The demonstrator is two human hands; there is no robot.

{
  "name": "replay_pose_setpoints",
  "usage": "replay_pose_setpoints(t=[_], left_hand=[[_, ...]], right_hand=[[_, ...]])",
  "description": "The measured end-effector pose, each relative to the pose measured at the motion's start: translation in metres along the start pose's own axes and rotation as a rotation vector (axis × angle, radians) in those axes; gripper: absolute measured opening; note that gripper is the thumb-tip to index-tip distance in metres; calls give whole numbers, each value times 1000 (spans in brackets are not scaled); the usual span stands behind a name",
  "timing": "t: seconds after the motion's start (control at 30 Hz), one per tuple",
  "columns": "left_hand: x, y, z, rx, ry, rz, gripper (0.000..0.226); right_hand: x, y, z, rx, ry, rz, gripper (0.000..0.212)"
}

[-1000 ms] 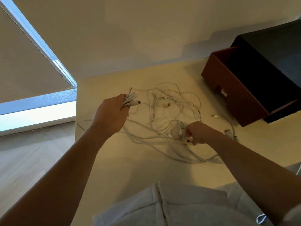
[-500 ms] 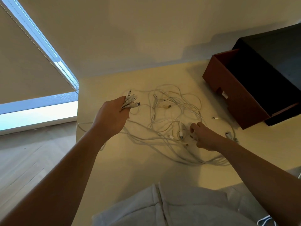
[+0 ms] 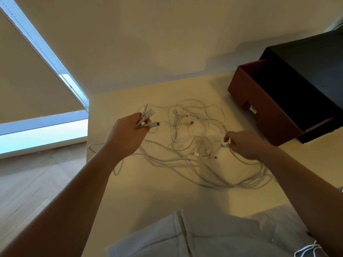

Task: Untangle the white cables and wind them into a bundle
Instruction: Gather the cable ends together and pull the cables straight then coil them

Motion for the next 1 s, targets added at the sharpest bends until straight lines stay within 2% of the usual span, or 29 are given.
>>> replay_pose_setpoints(t=[0.13, 0.2, 0.27, 0.37, 0.57, 0.7, 0.83, 1.0], left_hand=[[1, -3, 8, -5, -18, -11, 21], [1, -5, 12, 38, -51, -65, 14], [-1, -7, 14, 153, -81, -164, 18], [-1, -10, 16, 405, -130, -325, 18], [6, -16, 25, 618, -79, -392, 23], [14, -18, 33, 725, -34, -417, 30], [20, -17, 41, 863, -66, -460, 27], [26, -18, 52, 953, -110, -460, 22]], right_hand=[[0, -33, -8, 90, -5, -85, 12], [1, -45, -14, 21, -25, -72, 11], [5, -58, -22, -220, -59, 43, 10], [12, -78, -42, -628, -130, 193, 20], [18, -98, -92, -1251, -284, 459, 9], [12, -97, -126, -1398, -294, 525, 13], [5, -96, -161, -1603, -257, 593, 14], [1, -103, -196, -1660, -312, 675, 14]])
Point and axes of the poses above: each hand's wrist, its own x-axis away from the middle knuckle, its own y-axis out of the palm, z = x × y, the point moved 1 cm from there along -x, towards the middle knuckle, and after that the axes turned 15 degrees about -y, right-handed, at the moved point
